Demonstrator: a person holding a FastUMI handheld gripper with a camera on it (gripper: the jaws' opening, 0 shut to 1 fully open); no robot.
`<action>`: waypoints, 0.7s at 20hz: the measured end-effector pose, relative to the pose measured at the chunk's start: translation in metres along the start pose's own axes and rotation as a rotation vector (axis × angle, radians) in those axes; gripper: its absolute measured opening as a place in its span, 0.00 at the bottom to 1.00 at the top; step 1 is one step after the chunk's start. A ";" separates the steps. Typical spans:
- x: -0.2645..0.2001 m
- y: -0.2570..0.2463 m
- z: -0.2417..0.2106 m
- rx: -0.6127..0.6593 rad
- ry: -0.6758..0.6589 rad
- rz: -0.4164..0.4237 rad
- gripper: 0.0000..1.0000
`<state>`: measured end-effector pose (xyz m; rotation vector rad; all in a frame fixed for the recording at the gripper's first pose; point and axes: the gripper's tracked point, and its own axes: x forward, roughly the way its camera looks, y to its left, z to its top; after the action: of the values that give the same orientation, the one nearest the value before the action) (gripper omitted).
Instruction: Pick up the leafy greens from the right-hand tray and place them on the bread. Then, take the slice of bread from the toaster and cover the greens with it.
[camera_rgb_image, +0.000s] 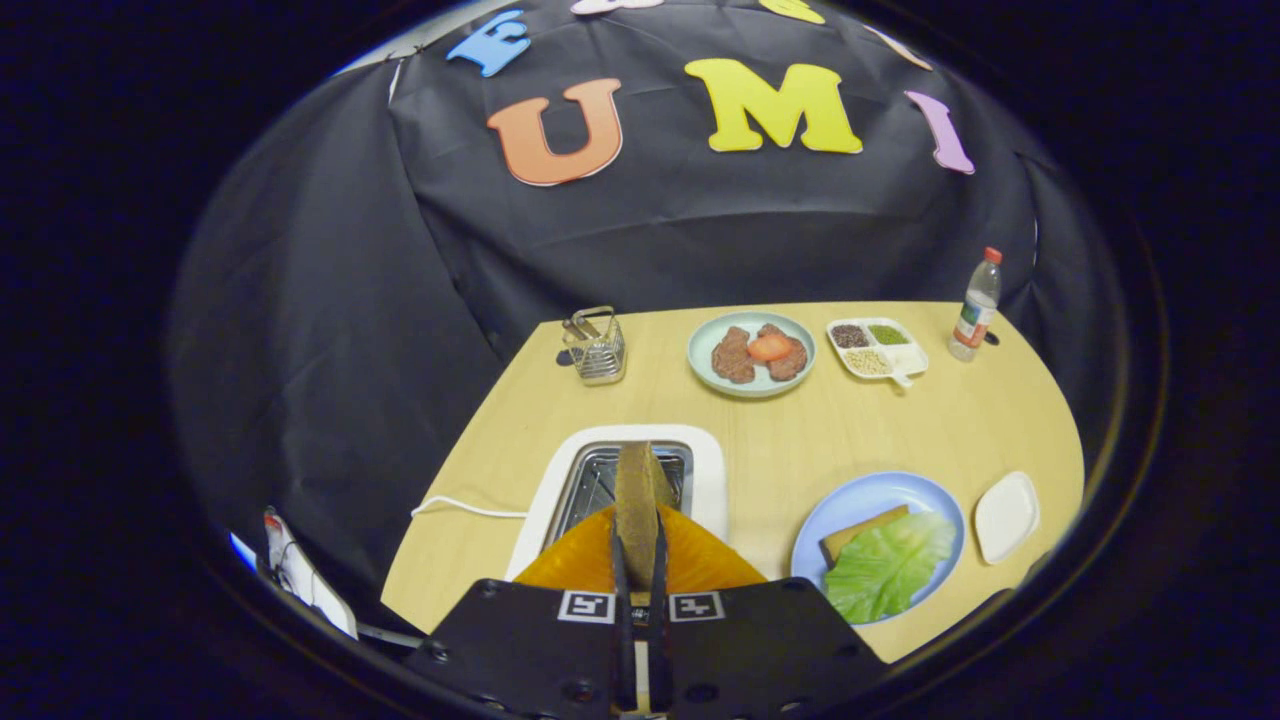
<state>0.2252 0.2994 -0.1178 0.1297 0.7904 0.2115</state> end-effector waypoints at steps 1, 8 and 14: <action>-0.007 0.003 0.005 -0.006 -0.014 0.006 0.05; -0.069 0.026 0.040 -0.017 -0.105 0.094 0.05; -0.136 0.022 0.072 -0.052 -0.221 0.075 0.05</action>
<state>0.1803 0.2856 0.0304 0.1313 0.5599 0.2836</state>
